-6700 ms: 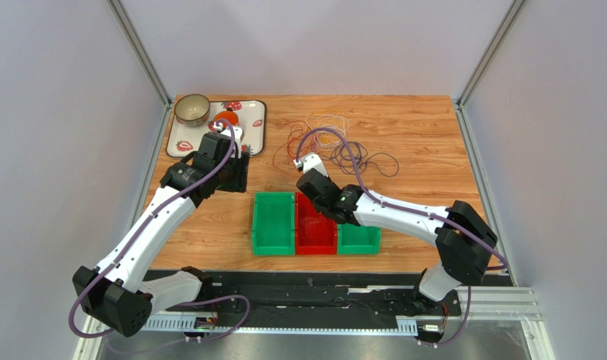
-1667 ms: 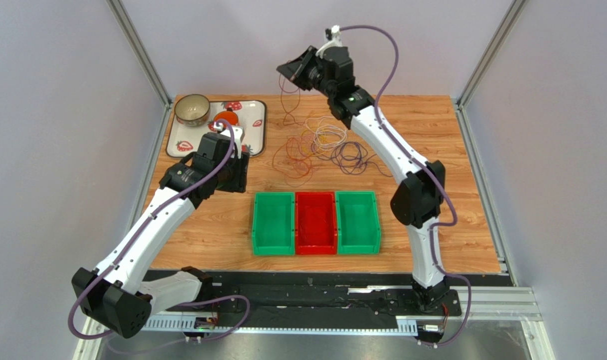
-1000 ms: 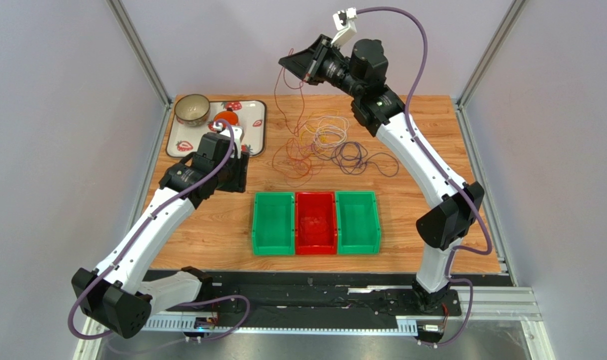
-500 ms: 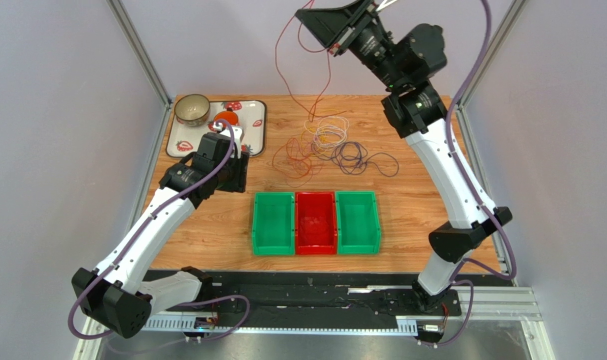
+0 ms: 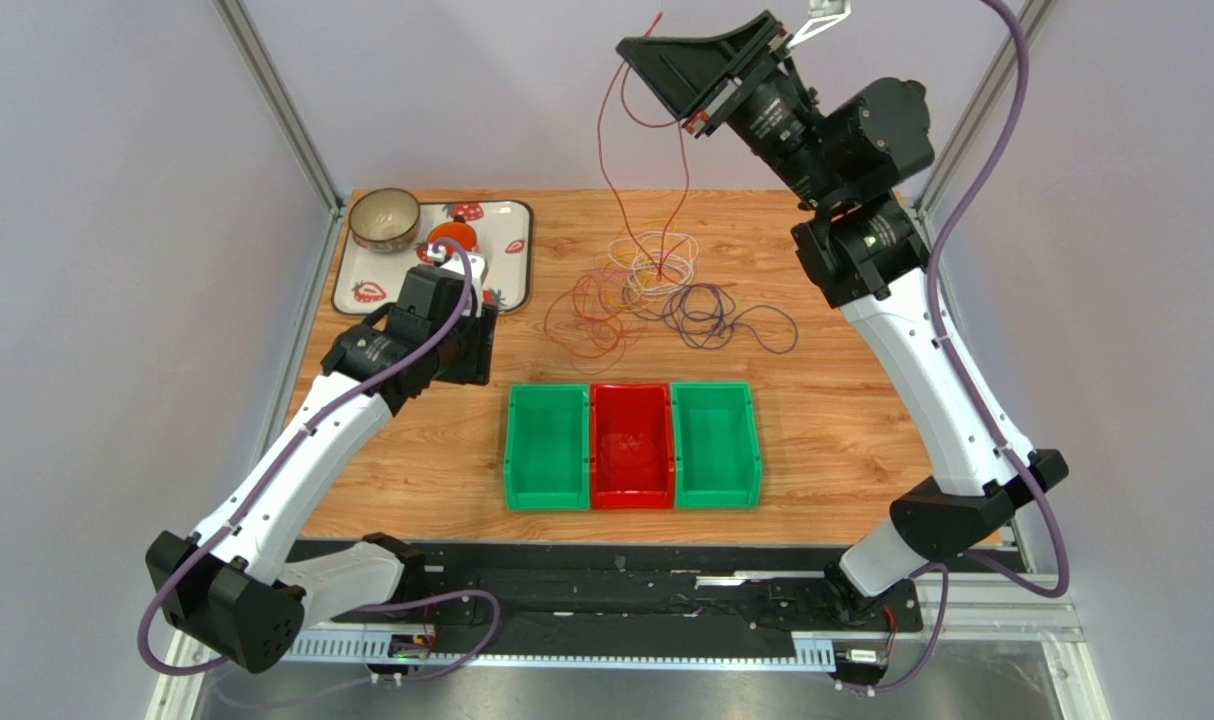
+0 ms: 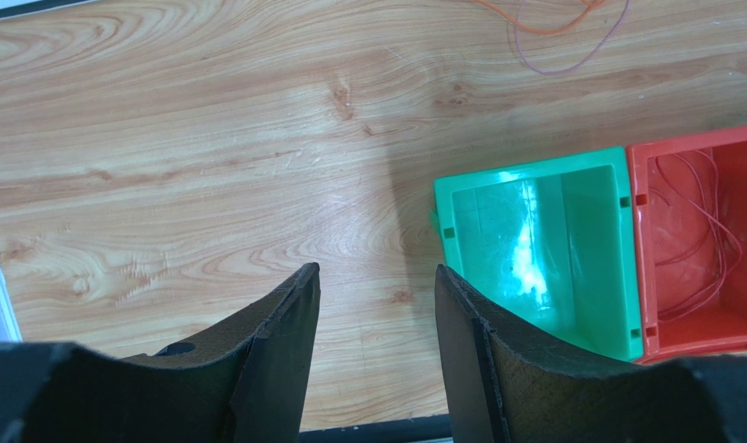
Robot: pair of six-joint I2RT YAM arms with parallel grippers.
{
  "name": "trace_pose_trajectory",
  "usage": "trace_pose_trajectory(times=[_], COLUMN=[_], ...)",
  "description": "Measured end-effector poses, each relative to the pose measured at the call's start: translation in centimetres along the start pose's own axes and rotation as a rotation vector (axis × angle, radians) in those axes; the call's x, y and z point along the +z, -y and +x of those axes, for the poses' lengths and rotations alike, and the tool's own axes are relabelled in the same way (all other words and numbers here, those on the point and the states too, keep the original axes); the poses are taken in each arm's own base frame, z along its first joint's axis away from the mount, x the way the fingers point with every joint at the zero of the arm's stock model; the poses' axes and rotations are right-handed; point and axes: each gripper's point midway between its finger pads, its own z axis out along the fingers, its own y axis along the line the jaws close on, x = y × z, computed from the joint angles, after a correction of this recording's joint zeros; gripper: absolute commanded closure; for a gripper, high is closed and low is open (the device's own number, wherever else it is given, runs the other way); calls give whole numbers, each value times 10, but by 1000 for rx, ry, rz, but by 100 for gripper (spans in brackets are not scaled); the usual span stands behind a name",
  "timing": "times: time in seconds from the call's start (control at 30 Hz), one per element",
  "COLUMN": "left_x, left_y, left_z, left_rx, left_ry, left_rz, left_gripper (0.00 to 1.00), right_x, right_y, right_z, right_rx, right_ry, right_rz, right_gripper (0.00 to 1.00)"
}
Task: Untangle the cables
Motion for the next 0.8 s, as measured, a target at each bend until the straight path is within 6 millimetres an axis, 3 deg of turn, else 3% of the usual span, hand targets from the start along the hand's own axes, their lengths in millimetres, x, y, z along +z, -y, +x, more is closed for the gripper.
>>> trace_pose_trajectory(times=[0.2, 0.33, 0.6, 0.8], left_x=[0, 0, 3, 5], left_y=[-3, -5, -6, -5], left_z=[2, 1, 4, 5], left_rx=[3, 2, 5, 6], left_ry=[-7, -5, -20, -27], left_rz=[-17, -31, -38, -35], left_gripper=[42, 42, 43, 43], right_x=[-13, -32, -60, -77], right_y=[37, 50, 37, 38], right_z=[42, 63, 71, 83], right_rx=[47, 76, 103, 119], right_ry=[-113, -177, -217, -268], right_rz=[104, 166, 175, 209], right_gripper=[100, 100, 100, 100])
